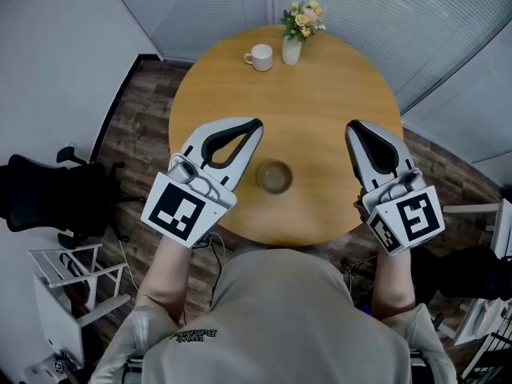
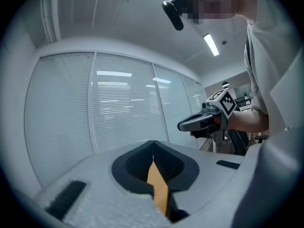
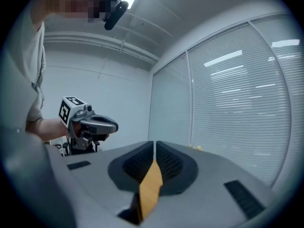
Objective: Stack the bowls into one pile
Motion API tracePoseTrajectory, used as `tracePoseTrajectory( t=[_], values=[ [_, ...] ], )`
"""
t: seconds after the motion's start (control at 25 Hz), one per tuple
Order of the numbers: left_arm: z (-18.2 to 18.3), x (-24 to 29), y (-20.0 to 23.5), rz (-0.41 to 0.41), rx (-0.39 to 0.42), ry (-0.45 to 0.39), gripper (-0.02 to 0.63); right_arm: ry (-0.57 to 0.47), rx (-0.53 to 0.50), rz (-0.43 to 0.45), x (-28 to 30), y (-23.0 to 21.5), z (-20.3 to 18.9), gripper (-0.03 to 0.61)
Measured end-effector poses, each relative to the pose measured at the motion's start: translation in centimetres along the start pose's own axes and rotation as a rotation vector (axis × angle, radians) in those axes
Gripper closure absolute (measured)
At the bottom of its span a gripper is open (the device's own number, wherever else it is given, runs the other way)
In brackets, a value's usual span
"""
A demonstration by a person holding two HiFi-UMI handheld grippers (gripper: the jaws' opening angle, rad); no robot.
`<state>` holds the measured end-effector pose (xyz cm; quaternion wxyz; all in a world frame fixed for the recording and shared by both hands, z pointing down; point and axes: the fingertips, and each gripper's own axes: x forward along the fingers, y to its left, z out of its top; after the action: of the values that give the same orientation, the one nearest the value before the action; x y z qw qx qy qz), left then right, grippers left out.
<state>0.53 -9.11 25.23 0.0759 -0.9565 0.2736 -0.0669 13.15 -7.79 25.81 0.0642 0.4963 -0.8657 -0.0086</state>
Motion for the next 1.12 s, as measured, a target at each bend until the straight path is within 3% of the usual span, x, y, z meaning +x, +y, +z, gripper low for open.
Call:
tracePoseTrajectory(
  t=[0.4, 0.68, 1.12],
  values=[
    [3.2, -3.1, 0.9, 0.056, 0.030, -0.052, 0.592, -0.114, -0.026, 0.048, -2.0, 2.4, 5.6, 0.543],
    [3.5, -4.4, 0.7, 0.078, 0.029, -0.070, 0.592, -0.110, -0.022, 0.066, -2.3, 3.2, 5.4, 0.543],
    [0.7, -5.4, -0.5, 0.067, -0.041, -0.027, 0.592, -0.062, 0.007, 0.103, -1.9, 4.6, 3.1, 0.543]
  ],
)
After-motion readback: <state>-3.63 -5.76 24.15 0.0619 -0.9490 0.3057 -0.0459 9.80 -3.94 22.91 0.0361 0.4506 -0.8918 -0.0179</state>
